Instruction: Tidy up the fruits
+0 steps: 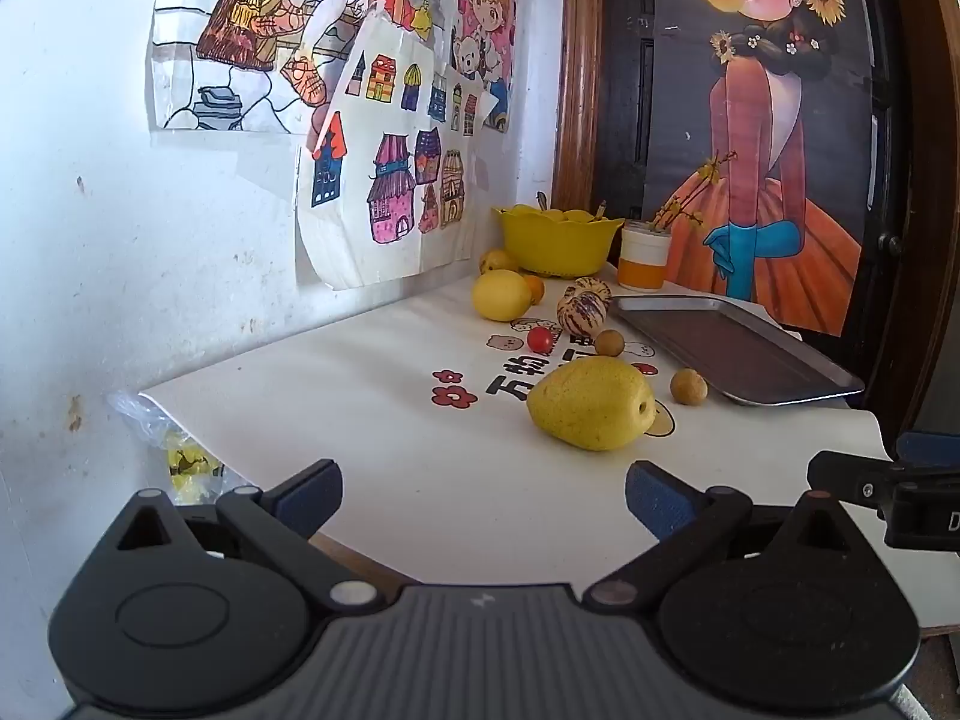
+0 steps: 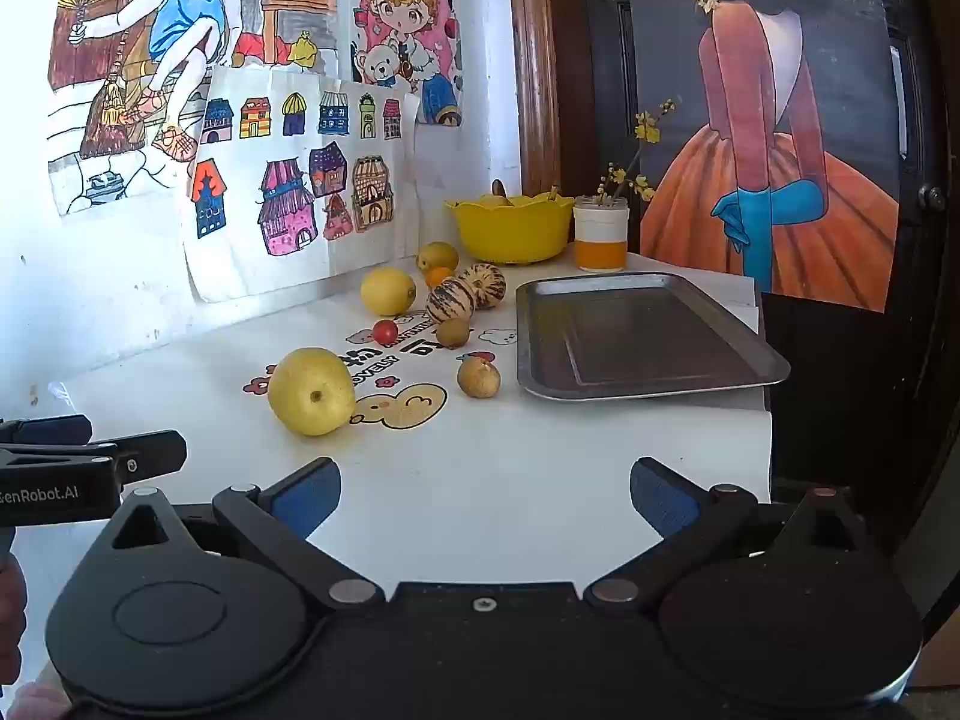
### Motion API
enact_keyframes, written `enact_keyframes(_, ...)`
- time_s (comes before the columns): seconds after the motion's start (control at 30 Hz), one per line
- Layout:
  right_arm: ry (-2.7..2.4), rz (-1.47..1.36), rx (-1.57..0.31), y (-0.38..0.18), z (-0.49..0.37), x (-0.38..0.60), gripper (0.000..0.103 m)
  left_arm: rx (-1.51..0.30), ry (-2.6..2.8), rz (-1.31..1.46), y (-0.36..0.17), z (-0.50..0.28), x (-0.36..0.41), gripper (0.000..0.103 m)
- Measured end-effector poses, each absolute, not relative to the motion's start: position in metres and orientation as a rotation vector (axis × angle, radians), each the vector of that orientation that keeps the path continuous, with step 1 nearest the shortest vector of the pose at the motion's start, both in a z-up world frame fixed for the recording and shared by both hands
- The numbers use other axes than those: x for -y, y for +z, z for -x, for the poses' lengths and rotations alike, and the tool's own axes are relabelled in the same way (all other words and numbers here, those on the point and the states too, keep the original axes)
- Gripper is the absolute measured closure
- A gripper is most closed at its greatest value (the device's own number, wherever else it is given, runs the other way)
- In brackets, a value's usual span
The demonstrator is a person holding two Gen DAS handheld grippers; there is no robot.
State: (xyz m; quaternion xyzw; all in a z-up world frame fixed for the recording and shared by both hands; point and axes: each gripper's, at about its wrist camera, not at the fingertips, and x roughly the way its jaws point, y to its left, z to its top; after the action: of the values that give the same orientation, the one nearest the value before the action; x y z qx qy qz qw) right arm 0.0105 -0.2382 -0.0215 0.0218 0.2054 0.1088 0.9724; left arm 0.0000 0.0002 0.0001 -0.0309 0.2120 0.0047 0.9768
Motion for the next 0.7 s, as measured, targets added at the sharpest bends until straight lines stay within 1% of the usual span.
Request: enact_keyframes(0.7, 0.22, -0.044, -0.418, -0.0212, -0.0105, 0.2379, 0.001, -0.431, 0.011, 0.06, 0.0003, 0.0006, -0.0004, 0.0)
